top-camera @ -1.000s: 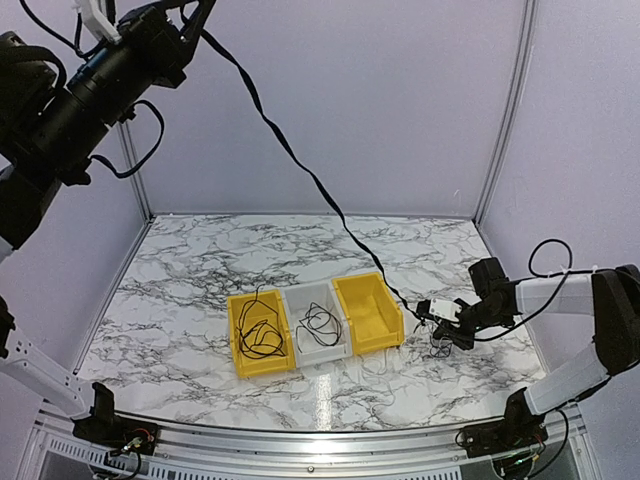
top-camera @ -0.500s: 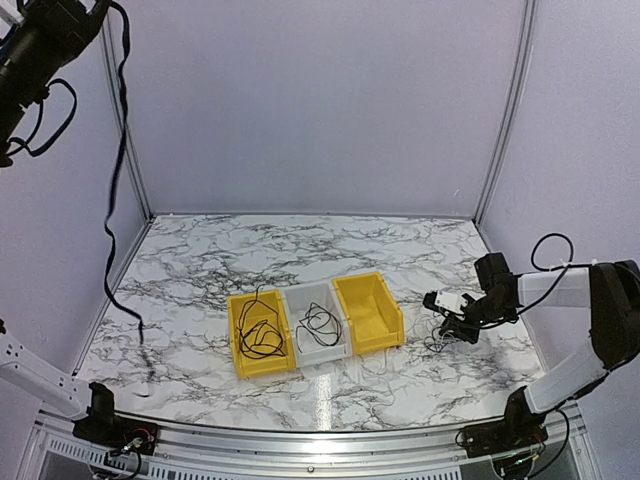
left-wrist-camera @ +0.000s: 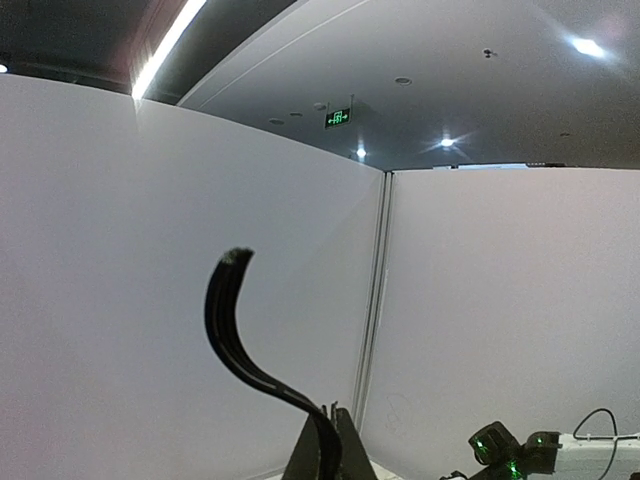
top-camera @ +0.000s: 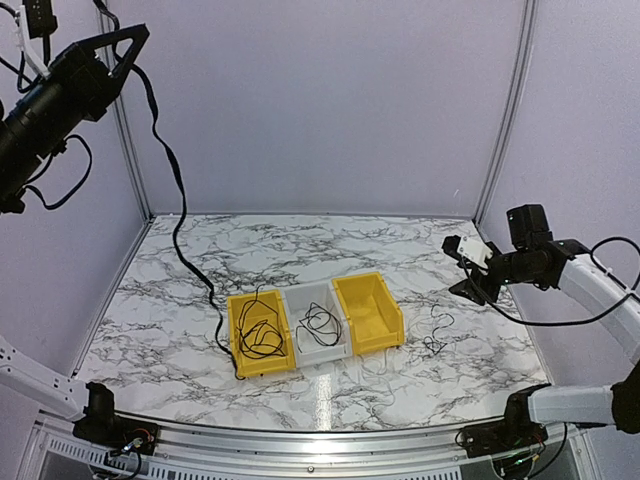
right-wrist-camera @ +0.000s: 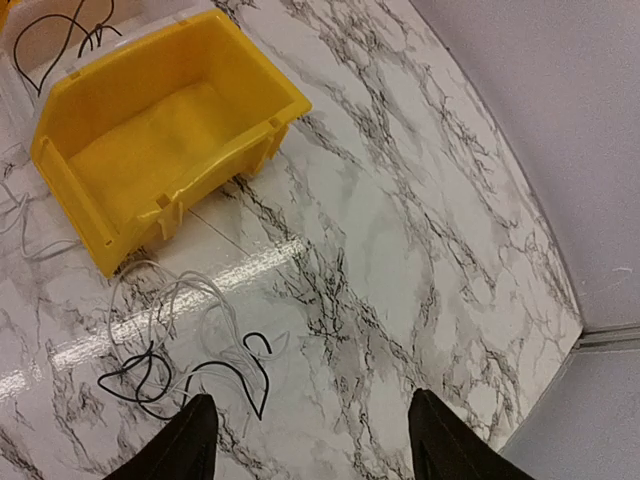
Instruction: Untangle the cables
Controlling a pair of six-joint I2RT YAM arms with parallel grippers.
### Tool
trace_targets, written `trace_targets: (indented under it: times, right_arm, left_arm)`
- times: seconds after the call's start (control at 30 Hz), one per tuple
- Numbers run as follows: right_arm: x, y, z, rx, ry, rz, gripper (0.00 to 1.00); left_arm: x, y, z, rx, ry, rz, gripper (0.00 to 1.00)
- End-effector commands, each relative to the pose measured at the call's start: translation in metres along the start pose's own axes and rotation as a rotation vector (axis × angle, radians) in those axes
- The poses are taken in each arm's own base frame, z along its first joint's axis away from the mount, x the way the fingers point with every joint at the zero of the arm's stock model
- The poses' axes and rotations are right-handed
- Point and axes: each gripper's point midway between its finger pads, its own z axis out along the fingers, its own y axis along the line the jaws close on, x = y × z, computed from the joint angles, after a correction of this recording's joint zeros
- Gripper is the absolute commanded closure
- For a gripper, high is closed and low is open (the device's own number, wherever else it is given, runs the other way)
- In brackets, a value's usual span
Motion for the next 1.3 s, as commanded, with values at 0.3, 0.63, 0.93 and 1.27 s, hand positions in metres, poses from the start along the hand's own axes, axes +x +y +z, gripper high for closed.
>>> trace_targets:
  times: [0.3, 0.63, 0.93, 1.27]
  right_arm:
    - [-0.076, 0.070, -0.008, -0.218, -0.164, -0.063, 0.48]
    - [-0.140, 0.186, 0.048, -0.423, -0.166, -0.410, 0.70]
    - [-0.203, 0.282, 0.115, -0.534, -0.157, -0.630, 0.73]
    - [-0.228, 0.359, 0.186, -0.644, -0.154, -0.747, 0.71]
  left_arm:
    - [0.061, 0.041, -0.051, -0.108, 0.072, -0.242, 1.00]
    - [0.095, 0.119, -0.122, -0.378, 0.100, -0.310, 1.00]
    - [0.077, 0.158, -0.147, -0.556, 0.126, -0.120, 1.00]
    - [0.105, 0.164, -0.166, -0.539, 0.159, -0.168, 1.00]
